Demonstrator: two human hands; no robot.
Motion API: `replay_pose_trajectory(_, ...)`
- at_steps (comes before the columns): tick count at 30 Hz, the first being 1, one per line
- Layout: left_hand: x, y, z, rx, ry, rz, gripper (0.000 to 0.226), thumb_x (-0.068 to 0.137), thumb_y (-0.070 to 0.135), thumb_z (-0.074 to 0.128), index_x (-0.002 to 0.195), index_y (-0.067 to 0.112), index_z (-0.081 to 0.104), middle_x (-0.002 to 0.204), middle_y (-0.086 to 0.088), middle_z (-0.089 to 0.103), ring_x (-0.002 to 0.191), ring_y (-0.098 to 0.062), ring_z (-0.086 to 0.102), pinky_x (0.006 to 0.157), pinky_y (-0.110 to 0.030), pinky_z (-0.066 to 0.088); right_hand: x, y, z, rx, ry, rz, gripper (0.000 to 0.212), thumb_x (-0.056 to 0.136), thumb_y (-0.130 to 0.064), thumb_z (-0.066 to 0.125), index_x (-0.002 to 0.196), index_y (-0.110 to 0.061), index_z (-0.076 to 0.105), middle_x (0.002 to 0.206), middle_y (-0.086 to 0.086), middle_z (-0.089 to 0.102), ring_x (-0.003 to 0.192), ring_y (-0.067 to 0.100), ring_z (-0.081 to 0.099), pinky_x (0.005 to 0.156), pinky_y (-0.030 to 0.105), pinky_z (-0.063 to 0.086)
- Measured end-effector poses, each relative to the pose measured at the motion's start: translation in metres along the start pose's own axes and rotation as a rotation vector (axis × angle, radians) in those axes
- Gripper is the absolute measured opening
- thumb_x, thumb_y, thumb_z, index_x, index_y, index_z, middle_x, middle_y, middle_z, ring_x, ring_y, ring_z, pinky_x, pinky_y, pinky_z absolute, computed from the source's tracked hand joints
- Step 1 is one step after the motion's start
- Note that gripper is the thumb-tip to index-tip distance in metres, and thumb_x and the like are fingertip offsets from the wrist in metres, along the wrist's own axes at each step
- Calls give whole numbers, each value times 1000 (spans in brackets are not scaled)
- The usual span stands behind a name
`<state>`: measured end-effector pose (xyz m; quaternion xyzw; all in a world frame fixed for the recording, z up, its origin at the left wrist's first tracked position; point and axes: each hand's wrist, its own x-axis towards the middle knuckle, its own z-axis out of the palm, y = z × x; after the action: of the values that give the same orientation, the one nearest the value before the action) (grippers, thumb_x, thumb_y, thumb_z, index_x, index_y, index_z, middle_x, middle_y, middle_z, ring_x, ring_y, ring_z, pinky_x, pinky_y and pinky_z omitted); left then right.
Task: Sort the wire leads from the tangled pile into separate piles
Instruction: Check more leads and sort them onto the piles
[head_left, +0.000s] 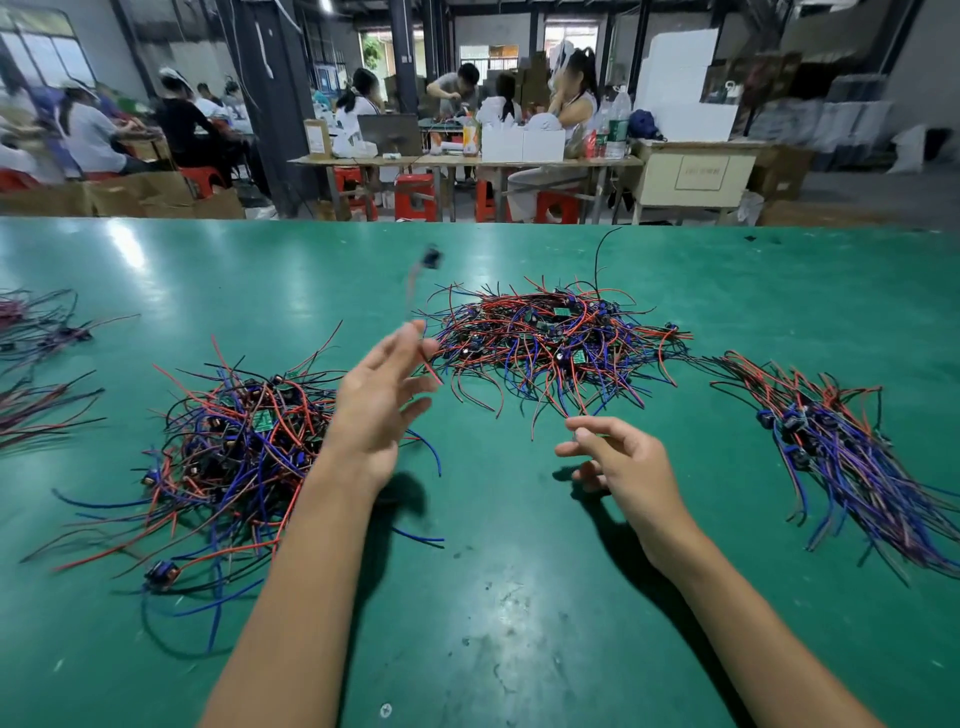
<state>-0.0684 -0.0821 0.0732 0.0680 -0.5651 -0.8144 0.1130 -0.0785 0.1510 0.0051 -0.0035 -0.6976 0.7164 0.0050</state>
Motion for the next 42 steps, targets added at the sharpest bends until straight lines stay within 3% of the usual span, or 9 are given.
replay_pose_trajectory(7, 11, 3, -23, -908, 293, -91, 16, 101, 30, 52, 95, 29, 66, 90, 10, 73, 54, -1, 58, 65, -17, 48, 8, 10, 11, -607, 95, -127, 15, 91, -29, 65, 106, -30, 65, 72, -12, 74, 79, 16, 68, 82, 34, 53)
replay_pose_trajectory(12, 13, 1, -31, -1049, 237, -22, 38, 102, 7, 43, 91, 31, 71, 100, 6, 73, 58, -5, 59, 65, -20, 48, 42, -13, 31, -902, 112, -200, 41, 95, -39, 56, 134, -32, 45, 86, -3, 71, 93, 29, 65, 83, 38, 50)
replay_pose_trajectory(15, 10, 3, -30, -1058, 133, 50, 46, 99, 4, 47, 80, 33, 77, 99, 9, 75, 57, -5, 51, 68, -20, 42, 72, -24, 42, -985, 218, -158, 40, 99, -39, 51, 135, -21, 46, 106, 11, 70, 102, 34, 64, 84, 39, 47)
replay_pose_trajectory(19, 7, 8, -25, -986, 11, 66, 18, 85, 27, 64, 98, 36, 72, 96, 17, 69, 61, -3, 47, 67, -20, 40, 95, -23, 40, -1090, 230, -16, 35, 95, -45, 56, 95, -11, 64, 99, 13, 69, 100, 33, 66, 77, 35, 45)
replay_pose_trajectory(24, 5, 17, -23, -836, -178, 110, 51, 73, 54, 63, 118, 34, 54, 95, 17, 62, 67, -2, 45, 69, -16, 37, 93, -17, 33, -1023, 331, -70, 21, 84, -25, 58, 76, -14, 74, 74, 4, 69, 69, 30, 59, 62, 28, 40)
replay_pose_trajectory(30, -3, 5, 8, -247, -110, -19, 33, 85, 47, 64, 112, 29, 66, 93, 18, 70, 64, -2, 54, 68, -20, 45, 63, -22, 22, -699, 369, -57, 15, 84, -41, 61, 80, -30, 70, 68, -2, 68, 67, 24, 62, 64, 28, 42)
replay_pose_trajectory(35, -12, -24, 41, 367, -106, -190, 30, 101, 40, 52, 113, 16, 66, 104, 2, 75, 65, -13, 65, 57, -20, 48, 12, -15, 22, -586, 337, -213, 15, 84, -45, 67, 78, -32, 70, 47, -8, 57, 47, 8, 51, 51, 27, 40)
replay_pose_trajectory(38, -16, -41, 51, 424, -142, -178, 33, 101, 37, 54, 108, 8, 68, 103, -4, 74, 60, -13, 63, 47, -13, 46, -20, -6, 24, -637, 209, -318, 12, 83, -44, 73, 79, -33, 71, 48, -9, 55, 45, 7, 51, 52, 28, 43)
replay_pose_trajectory(42, -19, -52, 51, 445, -197, -145, 22, 103, 18, 54, 109, 4, 70, 93, -9, 76, 60, -14, 64, 53, -20, 52, -33, 2, 25, -668, 51, -377, 10, 83, -45, 76, 86, -35, 75, 53, -14, 61, 50, 6, 56, 59, 29, 47)
